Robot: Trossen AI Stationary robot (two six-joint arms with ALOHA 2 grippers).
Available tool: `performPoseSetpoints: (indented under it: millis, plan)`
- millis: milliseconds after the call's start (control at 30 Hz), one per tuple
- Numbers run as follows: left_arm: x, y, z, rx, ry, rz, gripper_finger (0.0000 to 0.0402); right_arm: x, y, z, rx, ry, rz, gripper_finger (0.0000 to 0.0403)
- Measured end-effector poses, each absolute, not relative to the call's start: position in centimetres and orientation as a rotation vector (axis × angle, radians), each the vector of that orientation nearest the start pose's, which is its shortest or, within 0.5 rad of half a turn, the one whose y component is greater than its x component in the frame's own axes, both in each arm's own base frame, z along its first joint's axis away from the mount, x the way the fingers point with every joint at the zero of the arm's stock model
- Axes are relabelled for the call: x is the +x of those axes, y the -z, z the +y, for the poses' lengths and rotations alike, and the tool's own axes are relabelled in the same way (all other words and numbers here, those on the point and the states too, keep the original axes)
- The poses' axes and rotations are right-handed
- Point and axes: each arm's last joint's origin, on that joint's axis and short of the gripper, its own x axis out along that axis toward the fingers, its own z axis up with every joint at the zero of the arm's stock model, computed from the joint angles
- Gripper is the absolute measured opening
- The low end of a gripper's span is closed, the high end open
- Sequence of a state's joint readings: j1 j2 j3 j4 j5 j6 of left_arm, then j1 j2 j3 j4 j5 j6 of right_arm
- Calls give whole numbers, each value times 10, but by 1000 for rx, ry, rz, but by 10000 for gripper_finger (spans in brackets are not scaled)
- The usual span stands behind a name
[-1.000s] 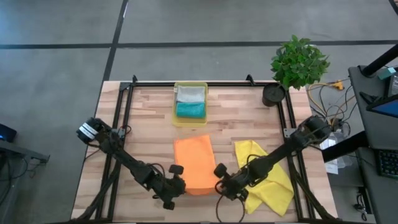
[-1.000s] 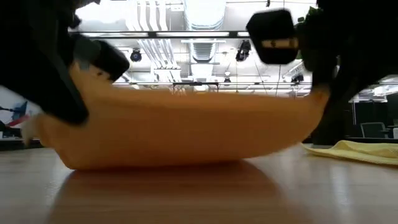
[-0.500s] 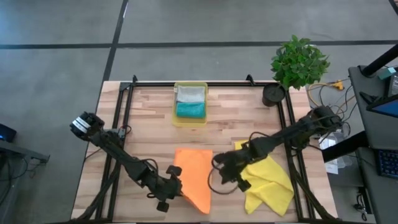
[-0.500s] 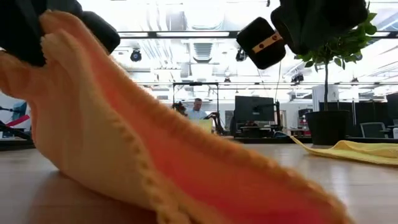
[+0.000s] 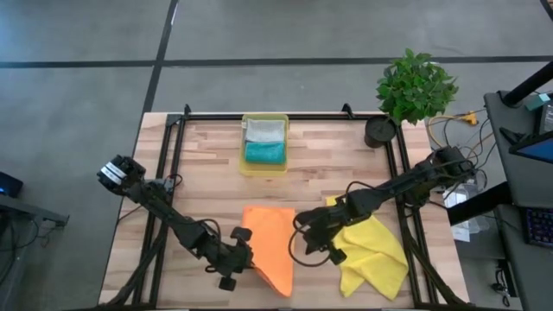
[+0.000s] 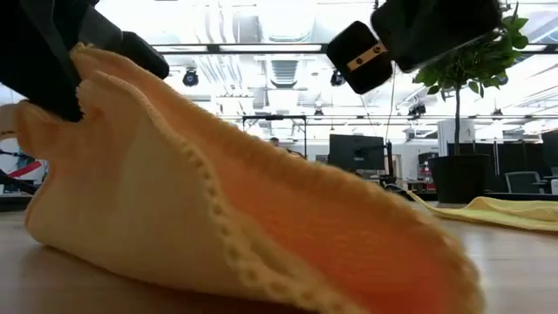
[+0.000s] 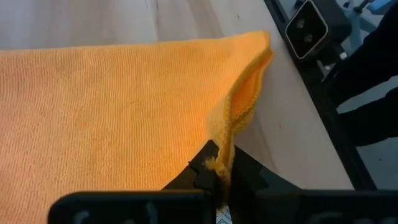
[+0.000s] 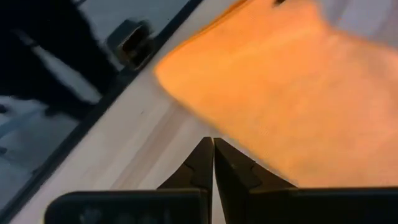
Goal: Fold microfiber towels
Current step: Fold the orange microfiber cloth
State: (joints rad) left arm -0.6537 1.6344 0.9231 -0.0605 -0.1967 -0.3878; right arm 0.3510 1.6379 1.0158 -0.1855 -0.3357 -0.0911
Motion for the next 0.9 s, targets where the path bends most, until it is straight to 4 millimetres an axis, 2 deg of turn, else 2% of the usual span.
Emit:
performPoseSetpoints:
  millis: [133, 267, 400, 567, 767, 900]
  plan:
    - [264, -182, -194, -57, 249, 767, 0, 319, -205, 123, -96, -548, 715, 8]
    - [259, -178, -188, -120, 202, 706, 0, 330, -201, 114, 26, -432, 609, 8]
    - [250, -178, -179, -158, 138, 650, 0, 338, -171, 107, 144, -368, 694, 8]
    - [241, -186, -169, -176, 84, 599, 0, 350, -135, 111, 217, -331, 782, 8]
    - [233, -196, -161, -181, 44, 557, 0, 362, -113, 114, 235, -301, 836, 9]
    - [230, -194, -156, -149, -15, 559, 0, 365, -106, 115, 254, -289, 893, 9]
